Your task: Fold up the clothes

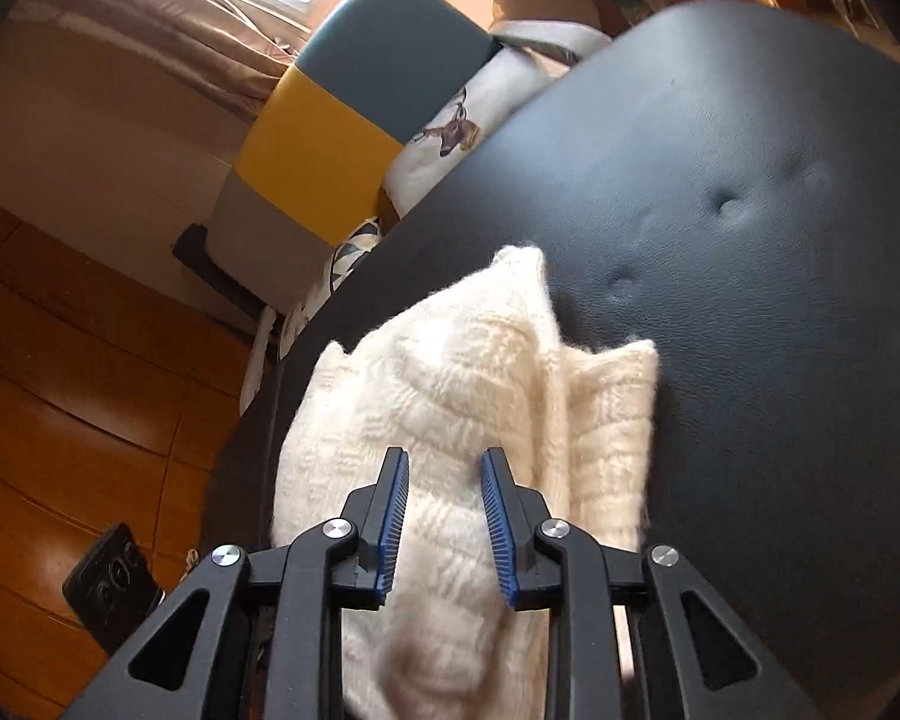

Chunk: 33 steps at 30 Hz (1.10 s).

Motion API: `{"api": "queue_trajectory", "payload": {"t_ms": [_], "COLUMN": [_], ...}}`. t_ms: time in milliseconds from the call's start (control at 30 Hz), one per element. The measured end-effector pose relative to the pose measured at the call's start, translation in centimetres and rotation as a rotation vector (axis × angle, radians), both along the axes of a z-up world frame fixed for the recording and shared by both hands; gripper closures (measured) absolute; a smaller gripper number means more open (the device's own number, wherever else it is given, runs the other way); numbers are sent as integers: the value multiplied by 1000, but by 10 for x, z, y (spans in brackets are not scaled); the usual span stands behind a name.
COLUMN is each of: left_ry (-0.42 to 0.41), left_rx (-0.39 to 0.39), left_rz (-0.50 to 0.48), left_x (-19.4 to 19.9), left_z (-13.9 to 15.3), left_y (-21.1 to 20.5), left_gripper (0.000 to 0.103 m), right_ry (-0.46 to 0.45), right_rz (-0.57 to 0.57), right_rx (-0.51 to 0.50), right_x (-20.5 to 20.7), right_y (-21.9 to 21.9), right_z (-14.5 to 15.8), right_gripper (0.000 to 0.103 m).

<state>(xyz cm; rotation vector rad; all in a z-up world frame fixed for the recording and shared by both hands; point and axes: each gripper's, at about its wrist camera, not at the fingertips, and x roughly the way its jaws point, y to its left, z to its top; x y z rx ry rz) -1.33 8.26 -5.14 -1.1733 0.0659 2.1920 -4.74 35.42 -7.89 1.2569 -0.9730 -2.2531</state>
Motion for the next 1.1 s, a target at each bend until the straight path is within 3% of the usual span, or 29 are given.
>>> {"api": "queue_trajectory", "payload": {"t_ms": [233,333,567,667,700,800,933,1000,1067,1100], "left_ry": [14,16,23,25,25,26,29,38,44,44], "left_rx": [6,5,-5,-11,-11,-12,-4,-9,14,39], "left_rz": [-12,-13,-7,-2,-2,-4,-9,-17,-22,-25], "left_x": [2,1,3,4,5,5,6,7,9,10], "left_z": [-1,-1,-2,-3,-3,-3,-2,-1,3,6], "left_y": [-2,-2,0,1,2,2,0,2,0,-1], "left_gripper": [28,28,24,21,21,21,21,21,21,21], "right_ry": [29,8,-76,-62,-49,29,201,147,13,-50], "right_rz": [-69,-87,-19,-18,-20,-41,-58,-31,1,17], "right_rx": [-19,-72,-96,-74,-52,99,274,402,525,523], "right_x": [3,-1,-13,-11,-11,-8,-5,-19,-33,-35], "right_y": [15,27,6,-3,-6,-14,-20,-28,-34,-33], "right_z": [8,1,-20,-15,-10,23,81,70,31,8], "right_gripper": [77,77,73,77,90,94,94,95,97,97]}}
